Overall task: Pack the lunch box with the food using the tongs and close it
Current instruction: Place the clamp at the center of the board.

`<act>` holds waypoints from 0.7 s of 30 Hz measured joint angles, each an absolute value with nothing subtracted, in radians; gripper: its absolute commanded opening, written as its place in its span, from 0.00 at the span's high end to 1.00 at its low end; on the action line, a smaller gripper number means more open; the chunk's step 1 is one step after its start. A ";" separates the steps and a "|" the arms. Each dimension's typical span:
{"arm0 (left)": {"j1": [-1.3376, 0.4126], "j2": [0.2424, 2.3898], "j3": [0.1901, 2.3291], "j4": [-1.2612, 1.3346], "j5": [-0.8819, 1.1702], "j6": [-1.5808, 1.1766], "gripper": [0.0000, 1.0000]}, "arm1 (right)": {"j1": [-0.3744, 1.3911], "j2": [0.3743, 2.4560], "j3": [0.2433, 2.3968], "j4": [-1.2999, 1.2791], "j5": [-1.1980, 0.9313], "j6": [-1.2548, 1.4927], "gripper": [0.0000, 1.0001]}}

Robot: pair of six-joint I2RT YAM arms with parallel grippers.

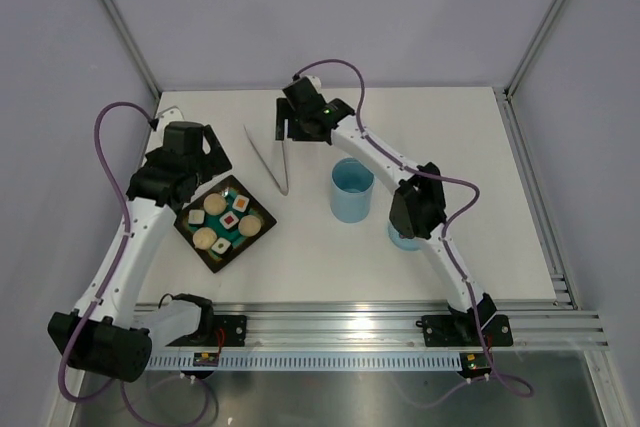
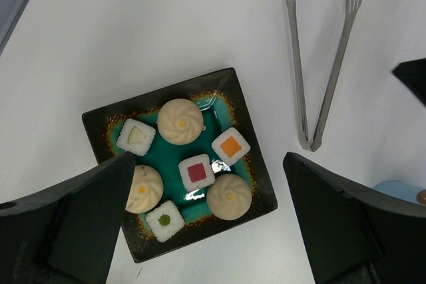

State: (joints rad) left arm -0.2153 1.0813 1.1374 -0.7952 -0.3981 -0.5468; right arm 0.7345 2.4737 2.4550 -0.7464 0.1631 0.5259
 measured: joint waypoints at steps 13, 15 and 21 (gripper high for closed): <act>-0.366 1.570 1.459 -0.889 -0.369 -0.537 0.01 | 0.495 1.858 2.064 -0.702 0.220 0.456 0.06; -0.368 1.641 1.498 -0.888 -0.353 -0.545 0.01 | 0.471 1.784 1.967 -0.696 0.241 0.450 0.06; -0.368 1.835 1.579 -0.863 -0.318 -0.572 0.01 | 0.455 1.618 1.718 -0.711 0.294 0.441 0.03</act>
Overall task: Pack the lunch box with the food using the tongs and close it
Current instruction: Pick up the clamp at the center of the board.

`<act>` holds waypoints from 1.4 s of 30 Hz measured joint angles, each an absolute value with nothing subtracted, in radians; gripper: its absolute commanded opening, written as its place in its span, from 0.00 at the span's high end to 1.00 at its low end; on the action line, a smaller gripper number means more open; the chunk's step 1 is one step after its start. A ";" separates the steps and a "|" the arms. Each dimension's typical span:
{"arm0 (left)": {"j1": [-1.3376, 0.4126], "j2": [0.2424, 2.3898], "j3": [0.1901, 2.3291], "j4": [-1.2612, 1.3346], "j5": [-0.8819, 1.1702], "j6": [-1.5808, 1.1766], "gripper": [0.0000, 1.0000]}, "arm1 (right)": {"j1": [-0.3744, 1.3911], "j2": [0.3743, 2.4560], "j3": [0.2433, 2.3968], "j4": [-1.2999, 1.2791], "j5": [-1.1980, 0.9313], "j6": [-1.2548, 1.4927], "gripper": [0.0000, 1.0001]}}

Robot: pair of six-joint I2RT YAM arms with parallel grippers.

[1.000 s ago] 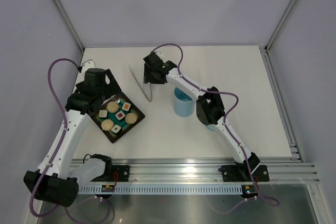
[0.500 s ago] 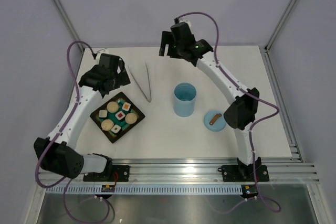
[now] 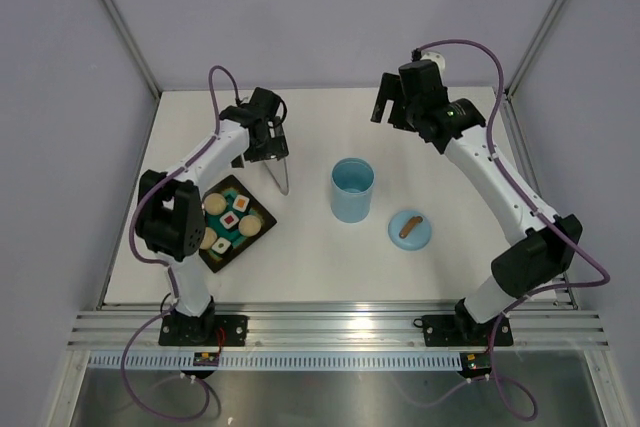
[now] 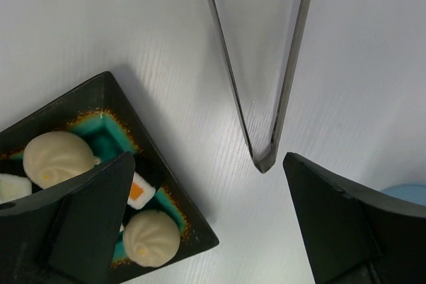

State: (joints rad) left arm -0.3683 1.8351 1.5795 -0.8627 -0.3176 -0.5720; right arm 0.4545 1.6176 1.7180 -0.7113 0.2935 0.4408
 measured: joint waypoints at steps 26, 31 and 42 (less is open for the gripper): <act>-0.369 2.279 1.962 -0.883 -0.281 -0.622 0.01 | 0.452 1.318 1.378 -0.775 0.297 0.461 0.01; -0.370 2.279 1.944 -0.859 -0.286 -0.622 0.01 | 0.452 1.316 1.341 -0.775 0.296 0.468 0.01; -0.373 2.251 1.821 -0.823 -0.356 -0.635 0.01 | 0.452 1.316 1.296 -0.759 0.292 0.492 0.00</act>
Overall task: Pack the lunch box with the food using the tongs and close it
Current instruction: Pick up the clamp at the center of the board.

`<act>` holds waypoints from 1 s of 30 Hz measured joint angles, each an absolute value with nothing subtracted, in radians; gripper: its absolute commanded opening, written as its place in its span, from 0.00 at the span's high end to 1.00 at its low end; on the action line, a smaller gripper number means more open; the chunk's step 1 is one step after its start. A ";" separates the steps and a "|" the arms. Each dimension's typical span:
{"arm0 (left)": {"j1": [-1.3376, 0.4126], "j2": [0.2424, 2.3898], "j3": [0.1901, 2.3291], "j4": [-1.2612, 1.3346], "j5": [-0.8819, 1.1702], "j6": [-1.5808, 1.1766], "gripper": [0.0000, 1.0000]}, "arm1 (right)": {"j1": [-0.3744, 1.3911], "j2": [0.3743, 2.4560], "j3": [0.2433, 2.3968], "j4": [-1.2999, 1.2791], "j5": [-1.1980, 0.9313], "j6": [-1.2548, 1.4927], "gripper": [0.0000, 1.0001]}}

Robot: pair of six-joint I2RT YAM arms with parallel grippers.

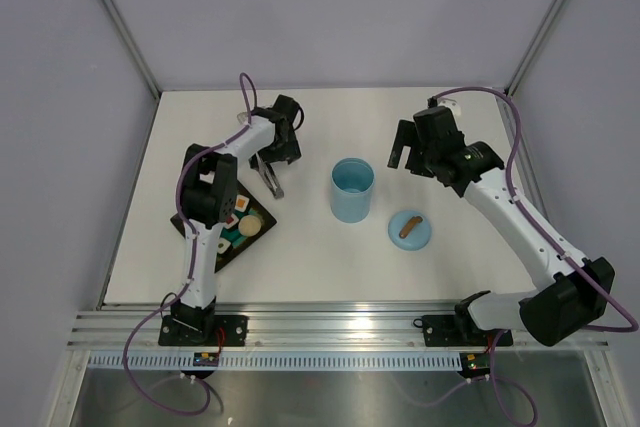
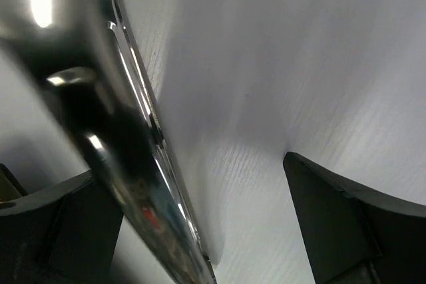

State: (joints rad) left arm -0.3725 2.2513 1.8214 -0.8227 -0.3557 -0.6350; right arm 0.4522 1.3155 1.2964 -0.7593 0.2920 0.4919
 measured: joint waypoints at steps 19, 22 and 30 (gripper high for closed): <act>-0.445 2.226 1.855 -0.783 -0.391 -0.533 0.01 | 0.452 1.272 1.240 -0.744 0.279 0.529 0.01; -0.466 2.226 1.887 -0.783 -0.386 -0.508 0.01 | 0.452 1.254 1.220 -0.745 0.277 0.538 0.00; -0.480 2.224 1.916 -0.766 -0.377 -0.475 0.01 | 0.452 1.227 1.198 -0.745 0.276 0.548 0.01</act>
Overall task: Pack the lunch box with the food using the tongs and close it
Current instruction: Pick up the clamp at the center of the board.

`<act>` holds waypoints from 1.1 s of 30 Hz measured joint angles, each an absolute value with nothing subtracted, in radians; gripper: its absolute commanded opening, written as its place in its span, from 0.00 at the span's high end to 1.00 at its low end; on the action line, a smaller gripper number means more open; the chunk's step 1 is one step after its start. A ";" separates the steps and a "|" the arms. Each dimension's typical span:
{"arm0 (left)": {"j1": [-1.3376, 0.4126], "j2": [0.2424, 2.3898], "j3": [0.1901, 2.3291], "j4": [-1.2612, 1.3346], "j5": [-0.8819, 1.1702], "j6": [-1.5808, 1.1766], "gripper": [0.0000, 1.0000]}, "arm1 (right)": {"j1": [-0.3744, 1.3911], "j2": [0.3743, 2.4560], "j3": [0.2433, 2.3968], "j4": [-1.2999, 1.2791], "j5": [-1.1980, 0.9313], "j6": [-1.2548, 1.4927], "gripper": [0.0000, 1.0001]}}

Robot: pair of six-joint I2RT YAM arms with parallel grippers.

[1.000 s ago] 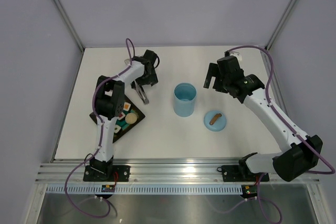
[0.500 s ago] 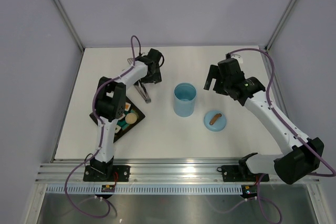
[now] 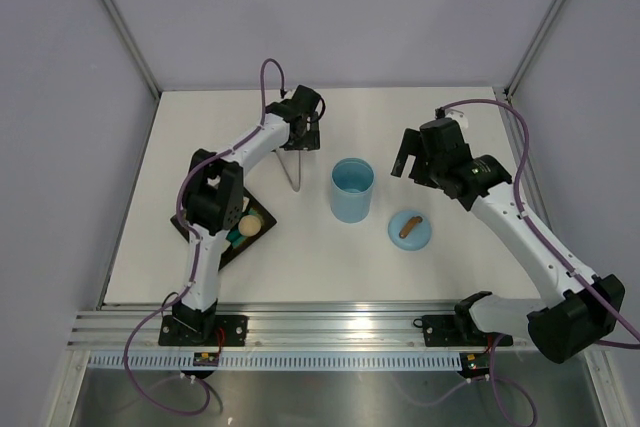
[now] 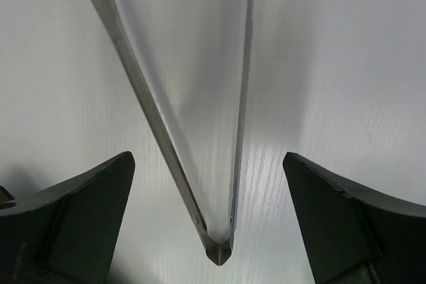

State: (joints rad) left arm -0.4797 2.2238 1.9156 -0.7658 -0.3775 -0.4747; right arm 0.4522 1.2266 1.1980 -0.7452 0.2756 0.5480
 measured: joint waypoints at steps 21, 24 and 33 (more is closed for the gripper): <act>-0.474 2.153 1.773 -0.757 -0.392 -0.603 0.01 | 0.452 1.222 1.196 -0.744 0.268 0.555 0.01; -0.470 2.167 1.773 -0.741 -0.376 -0.603 0.01 | 0.452 1.223 1.196 -0.744 0.268 0.555 0.01; -0.454 2.248 1.797 -0.724 -0.349 -0.603 0.01 | 0.452 1.222 1.196 -0.744 0.268 0.563 0.01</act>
